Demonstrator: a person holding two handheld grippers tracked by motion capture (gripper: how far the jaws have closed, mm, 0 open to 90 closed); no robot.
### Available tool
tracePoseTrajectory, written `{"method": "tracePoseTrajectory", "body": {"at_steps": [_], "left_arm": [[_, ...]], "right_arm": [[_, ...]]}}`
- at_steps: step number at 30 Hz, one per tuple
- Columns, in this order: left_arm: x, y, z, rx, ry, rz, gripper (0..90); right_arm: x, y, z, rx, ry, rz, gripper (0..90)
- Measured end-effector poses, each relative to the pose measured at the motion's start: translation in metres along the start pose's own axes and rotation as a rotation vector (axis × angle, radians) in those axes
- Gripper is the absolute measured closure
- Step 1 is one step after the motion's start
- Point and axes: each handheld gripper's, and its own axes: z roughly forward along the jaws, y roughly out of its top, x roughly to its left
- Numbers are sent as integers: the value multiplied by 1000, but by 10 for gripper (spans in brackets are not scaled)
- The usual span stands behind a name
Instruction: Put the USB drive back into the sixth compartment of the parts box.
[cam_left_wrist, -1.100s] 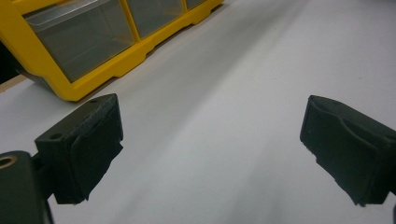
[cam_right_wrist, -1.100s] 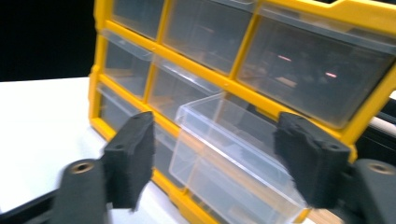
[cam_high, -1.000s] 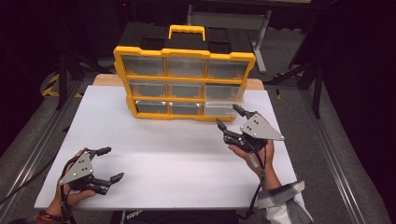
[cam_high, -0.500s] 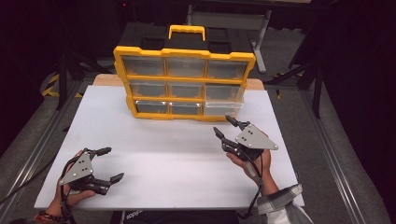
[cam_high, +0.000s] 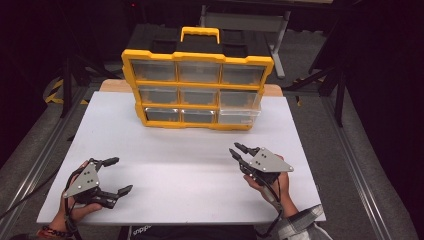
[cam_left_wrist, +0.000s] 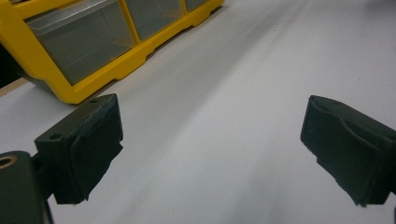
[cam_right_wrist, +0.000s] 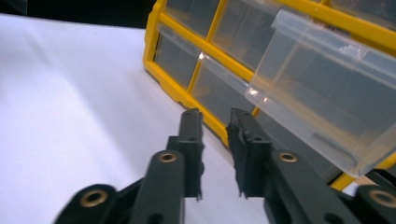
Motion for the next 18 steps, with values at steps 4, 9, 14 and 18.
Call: {"method": "tracePoseTrajectory", "body": {"at_steps": [4,9,14,18], "left_arm": [[1,0,0,5,-4,0,66],[0,-1,0,10,-3,5,66],[1,-2,0,4,-1,3,65],[2,-2,-1,5,-6,-4,65]], "right_arm": [[2,-8,-2,16,15,8,846],[4,-15,-5,39,12,15,875],[2,-27,-10,64,11,42,900],[2,-31,-14,72,10,46,900]]}}
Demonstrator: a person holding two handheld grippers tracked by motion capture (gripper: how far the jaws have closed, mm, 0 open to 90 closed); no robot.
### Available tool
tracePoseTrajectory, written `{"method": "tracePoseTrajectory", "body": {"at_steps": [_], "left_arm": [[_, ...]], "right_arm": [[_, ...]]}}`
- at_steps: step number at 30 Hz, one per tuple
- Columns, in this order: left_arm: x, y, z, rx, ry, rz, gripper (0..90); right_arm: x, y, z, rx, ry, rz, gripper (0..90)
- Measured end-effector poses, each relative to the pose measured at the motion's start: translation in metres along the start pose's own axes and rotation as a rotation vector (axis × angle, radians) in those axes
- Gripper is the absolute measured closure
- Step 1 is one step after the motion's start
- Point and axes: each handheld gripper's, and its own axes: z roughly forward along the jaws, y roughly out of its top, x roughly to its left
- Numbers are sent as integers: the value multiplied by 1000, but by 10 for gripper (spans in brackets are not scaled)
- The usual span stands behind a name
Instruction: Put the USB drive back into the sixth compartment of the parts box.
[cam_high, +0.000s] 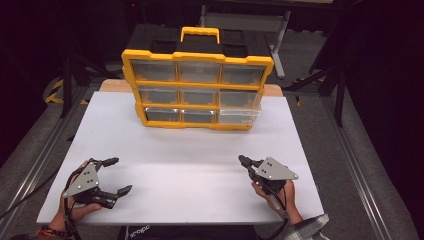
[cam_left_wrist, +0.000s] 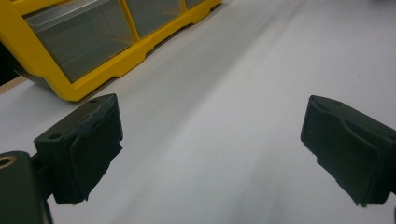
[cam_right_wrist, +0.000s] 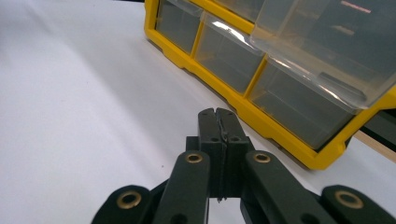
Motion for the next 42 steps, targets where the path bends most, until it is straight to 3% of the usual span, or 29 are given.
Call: {"method": "tracePoseTrajectory", "body": {"at_steps": [10,16,42], "left_arm": [[0,-1,-2,1,3,1,65],[-2,-2,-4,7,13,0,65],[-5,-3,-7,14,15,4,65]], "right_arm": [[2,-12,-7,22,-10,19,900],[5,-19,-6,38,-13,3,900],[9,-19,-3,35,-3,8,900]]}}
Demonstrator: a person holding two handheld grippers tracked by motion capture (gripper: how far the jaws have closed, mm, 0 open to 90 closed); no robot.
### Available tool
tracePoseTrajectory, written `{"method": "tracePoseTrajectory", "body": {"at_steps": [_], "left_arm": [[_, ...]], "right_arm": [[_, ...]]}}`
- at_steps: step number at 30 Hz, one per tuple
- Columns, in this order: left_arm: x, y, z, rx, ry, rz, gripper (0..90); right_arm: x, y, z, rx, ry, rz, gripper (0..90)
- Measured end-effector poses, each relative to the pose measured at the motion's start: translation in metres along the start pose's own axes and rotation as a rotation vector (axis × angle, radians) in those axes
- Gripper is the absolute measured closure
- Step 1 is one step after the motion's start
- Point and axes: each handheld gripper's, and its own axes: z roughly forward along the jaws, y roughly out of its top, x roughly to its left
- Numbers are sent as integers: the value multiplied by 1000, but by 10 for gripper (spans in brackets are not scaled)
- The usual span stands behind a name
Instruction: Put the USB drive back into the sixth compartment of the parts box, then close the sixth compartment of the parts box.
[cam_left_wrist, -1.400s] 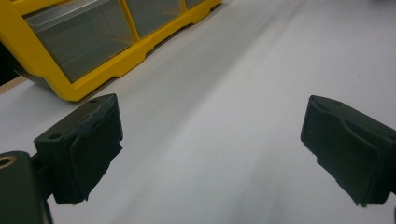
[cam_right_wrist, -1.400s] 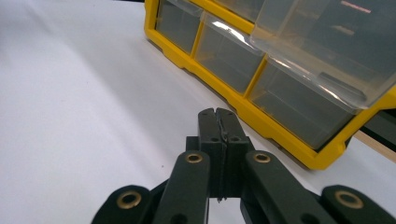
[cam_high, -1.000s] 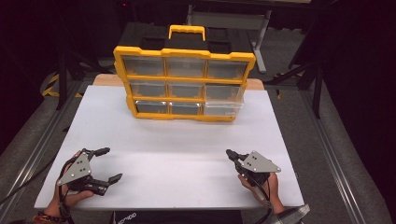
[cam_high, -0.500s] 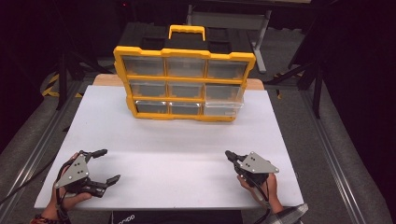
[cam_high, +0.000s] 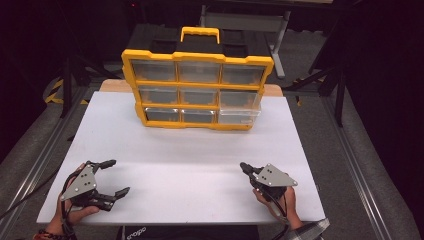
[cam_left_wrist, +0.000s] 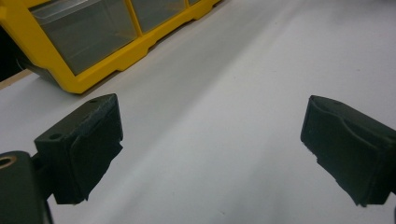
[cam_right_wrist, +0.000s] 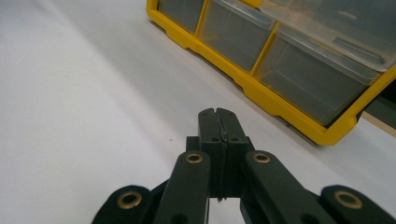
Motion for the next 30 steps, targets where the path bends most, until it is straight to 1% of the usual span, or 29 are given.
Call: {"method": "tracePoseTrajectory", "body": {"at_steps": [3,10,14,15,19,21,25,26,30], "left_arm": [[0,0,0,-2,6,-4,66],[1,1,2,1,3,-2,65],[1,2,3,3,3,1,65],[0,2,3,7,2,8,65],[-1,2,3,4,8,13,66],[-1,2,3,5,6,8,66],[0,2,4,8,6,8,66],[0,2,4,8,4,6,66],[-1,2,6,14,1,10,66]], "right_arm": [[0,0,0,-1,0,-2,900],[-2,0,-3,-6,-8,0,900],[-4,1,-6,-12,-22,6,900],[-4,1,-6,-12,-26,11,900],[-5,4,-8,-17,-37,10,900],[-6,5,-8,-18,-38,7,900],[-10,8,-6,-15,-42,14,900],[-12,10,-5,-14,-54,5,900],[-14,14,-5,-15,-65,-2,900]]}}
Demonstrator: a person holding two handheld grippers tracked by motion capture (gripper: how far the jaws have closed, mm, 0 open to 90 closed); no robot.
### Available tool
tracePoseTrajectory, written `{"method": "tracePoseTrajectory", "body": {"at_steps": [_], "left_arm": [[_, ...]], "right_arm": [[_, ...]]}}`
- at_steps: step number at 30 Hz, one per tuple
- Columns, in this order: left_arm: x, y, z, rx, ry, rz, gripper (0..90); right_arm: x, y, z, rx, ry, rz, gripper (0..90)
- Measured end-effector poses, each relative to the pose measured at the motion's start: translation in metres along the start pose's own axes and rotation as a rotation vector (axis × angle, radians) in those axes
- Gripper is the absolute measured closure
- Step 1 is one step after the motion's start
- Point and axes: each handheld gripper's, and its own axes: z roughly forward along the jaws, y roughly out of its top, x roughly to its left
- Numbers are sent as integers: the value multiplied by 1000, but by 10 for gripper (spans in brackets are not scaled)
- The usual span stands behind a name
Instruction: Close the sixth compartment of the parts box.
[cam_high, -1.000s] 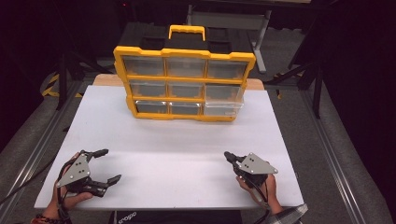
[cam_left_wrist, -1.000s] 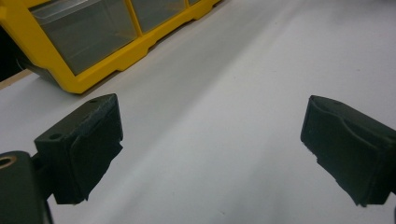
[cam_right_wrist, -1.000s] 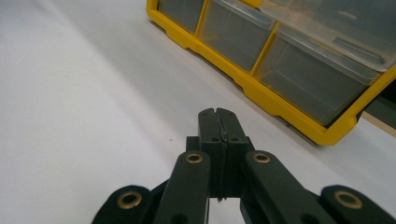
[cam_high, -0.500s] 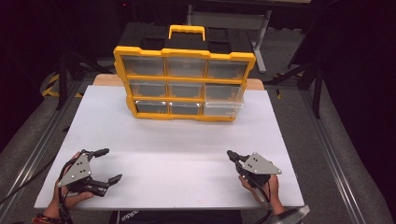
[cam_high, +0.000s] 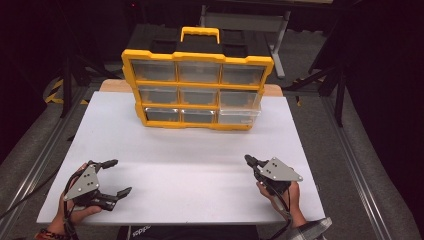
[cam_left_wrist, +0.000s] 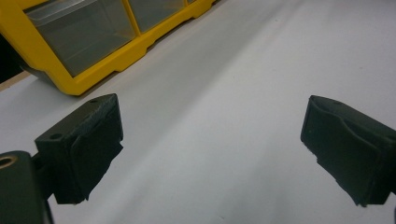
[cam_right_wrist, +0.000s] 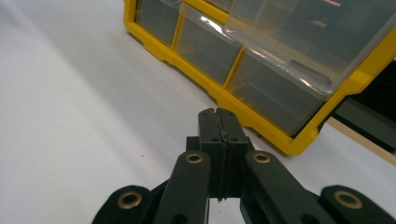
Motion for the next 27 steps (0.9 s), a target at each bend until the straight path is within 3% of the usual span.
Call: {"method": "tracePoseTrajectory", "body": {"at_steps": [13,27], "left_arm": [[0,0,0,-1,5,0,67],[2,0,1,-1,4,3,67]], "right_arm": [[-16,19,0,-16,-70,5,900],[-34,45,17,-24,-133,3,900]]}}
